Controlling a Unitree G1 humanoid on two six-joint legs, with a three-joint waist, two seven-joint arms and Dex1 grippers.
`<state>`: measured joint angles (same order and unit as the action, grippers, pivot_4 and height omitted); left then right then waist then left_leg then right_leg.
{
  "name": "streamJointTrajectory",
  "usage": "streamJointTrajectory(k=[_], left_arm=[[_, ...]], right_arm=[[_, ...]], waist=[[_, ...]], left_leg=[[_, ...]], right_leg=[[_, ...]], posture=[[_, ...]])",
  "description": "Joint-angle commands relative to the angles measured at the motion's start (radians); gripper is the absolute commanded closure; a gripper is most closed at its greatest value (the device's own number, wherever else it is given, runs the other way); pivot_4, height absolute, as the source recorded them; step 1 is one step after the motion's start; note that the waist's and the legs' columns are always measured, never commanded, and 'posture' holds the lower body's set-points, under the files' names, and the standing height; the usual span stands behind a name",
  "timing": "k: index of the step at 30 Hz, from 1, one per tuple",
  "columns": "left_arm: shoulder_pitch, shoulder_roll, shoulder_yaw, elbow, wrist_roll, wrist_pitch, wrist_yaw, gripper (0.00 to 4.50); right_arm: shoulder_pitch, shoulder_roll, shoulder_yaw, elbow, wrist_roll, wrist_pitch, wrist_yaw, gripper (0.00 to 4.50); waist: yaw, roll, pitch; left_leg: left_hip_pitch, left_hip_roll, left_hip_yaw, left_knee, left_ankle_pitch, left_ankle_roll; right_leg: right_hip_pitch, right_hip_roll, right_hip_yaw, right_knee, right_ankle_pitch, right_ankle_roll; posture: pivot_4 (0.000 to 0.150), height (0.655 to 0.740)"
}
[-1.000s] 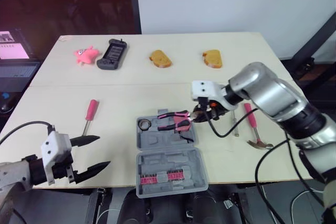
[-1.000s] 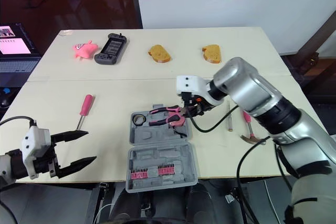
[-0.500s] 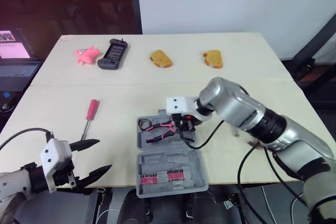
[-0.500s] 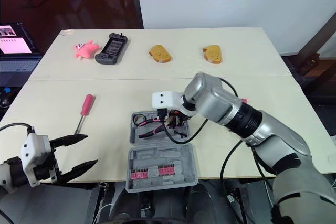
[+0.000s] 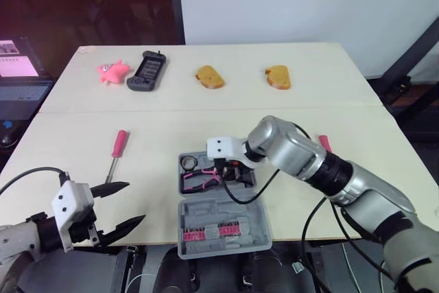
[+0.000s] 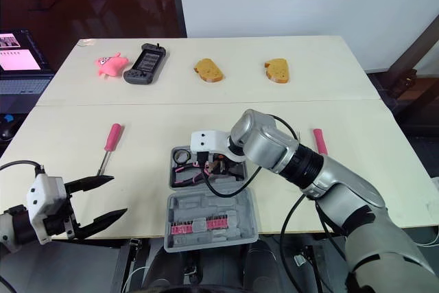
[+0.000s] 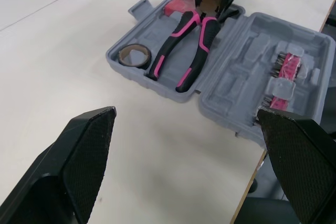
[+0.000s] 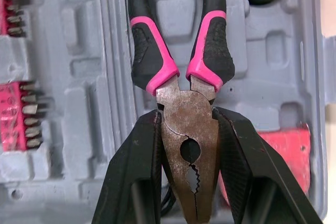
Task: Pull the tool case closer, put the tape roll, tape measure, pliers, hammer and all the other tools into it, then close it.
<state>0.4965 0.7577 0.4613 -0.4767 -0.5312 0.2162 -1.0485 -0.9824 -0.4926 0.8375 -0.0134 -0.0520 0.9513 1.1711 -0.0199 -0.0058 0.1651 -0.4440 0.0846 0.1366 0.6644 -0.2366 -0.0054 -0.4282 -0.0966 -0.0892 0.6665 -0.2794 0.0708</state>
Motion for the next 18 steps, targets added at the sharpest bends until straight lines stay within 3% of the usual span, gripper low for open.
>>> streamJointTrajectory(k=[1, 13, 18], left_arm=[[0.000, 0.016, 0.039, -0.025, -0.004, -0.001, -0.001, 0.00], [-0.009, 0.037, 0.027, -0.019, -0.001, 0.005, -0.001, 0.00], [-0.017, 0.043, 0.023, -0.017, -0.002, 0.011, -0.004, 0.00]], right_arm=[[-0.005, 0.030, -0.009, 0.007, -0.008, -0.018, -0.016, 3.53], [0.034, 0.060, -0.008, 0.049, -0.040, -0.057, -0.051, 3.53], [0.047, 0.058, -0.022, 0.047, -0.044, -0.097, -0.062, 1.08]], waist=[[-0.001, 0.000, 0.000], [-0.016, 0.000, 0.000], [-0.022, 0.000, 0.000]], left_leg=[[0.000, 0.000, 0.000, 0.000, 0.000, 0.000], [0.000, 0.001, 0.000, -0.001, 0.000, -0.001], [0.000, 0.001, 0.000, -0.001, 0.000, -0.001]], right_leg=[[0.000, 0.000, 0.000, 0.000, 0.000, 0.000], [0.000, 0.001, 0.000, 0.000, 0.000, 0.000], [0.000, 0.001, 0.000, 0.000, 0.000, 0.000]], posture=[[0.150, 0.7188], [0.150, 0.7188], [0.150, 0.7188]])
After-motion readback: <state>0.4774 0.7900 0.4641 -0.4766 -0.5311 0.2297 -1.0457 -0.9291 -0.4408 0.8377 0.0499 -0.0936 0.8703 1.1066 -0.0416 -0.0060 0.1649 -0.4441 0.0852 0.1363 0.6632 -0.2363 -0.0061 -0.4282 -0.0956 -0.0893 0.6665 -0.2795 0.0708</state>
